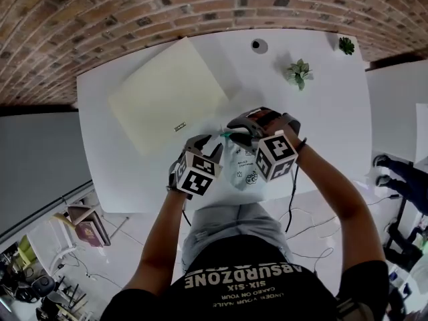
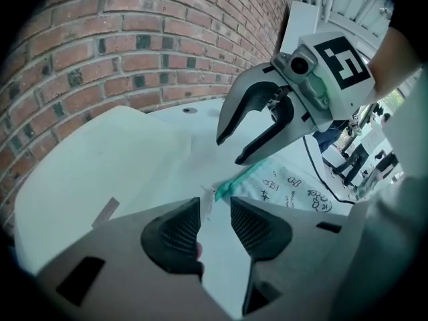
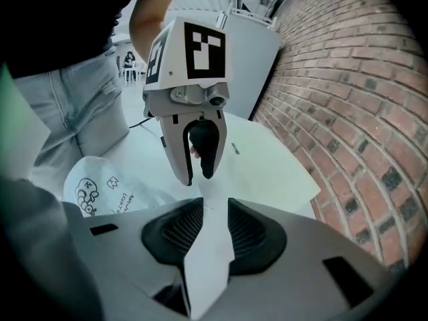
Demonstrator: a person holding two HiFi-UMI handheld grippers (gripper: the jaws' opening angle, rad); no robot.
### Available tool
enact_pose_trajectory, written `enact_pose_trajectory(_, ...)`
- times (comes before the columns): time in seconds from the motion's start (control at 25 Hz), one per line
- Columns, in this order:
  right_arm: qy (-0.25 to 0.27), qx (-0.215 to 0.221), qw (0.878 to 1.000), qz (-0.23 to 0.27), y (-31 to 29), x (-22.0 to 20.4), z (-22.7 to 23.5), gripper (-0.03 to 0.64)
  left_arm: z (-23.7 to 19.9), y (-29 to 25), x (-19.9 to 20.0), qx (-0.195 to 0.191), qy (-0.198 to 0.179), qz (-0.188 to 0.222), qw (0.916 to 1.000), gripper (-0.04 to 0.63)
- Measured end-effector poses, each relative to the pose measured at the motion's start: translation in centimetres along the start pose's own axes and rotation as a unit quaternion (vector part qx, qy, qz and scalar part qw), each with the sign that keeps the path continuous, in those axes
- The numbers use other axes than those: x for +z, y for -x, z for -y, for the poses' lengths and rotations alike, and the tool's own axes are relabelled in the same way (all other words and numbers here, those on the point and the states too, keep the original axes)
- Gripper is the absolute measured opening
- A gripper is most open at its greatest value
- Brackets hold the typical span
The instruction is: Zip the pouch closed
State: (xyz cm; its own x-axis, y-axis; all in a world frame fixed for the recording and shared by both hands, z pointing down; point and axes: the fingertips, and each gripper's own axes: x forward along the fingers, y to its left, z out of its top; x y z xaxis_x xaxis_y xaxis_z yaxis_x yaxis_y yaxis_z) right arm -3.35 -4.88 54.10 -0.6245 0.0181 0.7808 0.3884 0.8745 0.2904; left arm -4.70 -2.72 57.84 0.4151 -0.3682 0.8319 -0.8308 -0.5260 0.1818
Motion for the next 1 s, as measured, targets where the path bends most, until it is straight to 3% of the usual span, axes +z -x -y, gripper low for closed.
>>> enact_pose_trajectory(0.48, 0.104, 0.058, 0.992, -0.034, -3.4, -1.2, -1.0, 0.109, -0.4, -2.0, -0.7, -0.010, -0.012, -0.029, 0.9995, 0.133)
enact_pose_trajectory(1.0, 0.180, 0.073, 0.979, -0.067, -5.7, -2.0, -1.0, 0.107, -0.6, -3.1, -1.8, -0.016, -0.027, -0.052, 0.9982, 0.124)
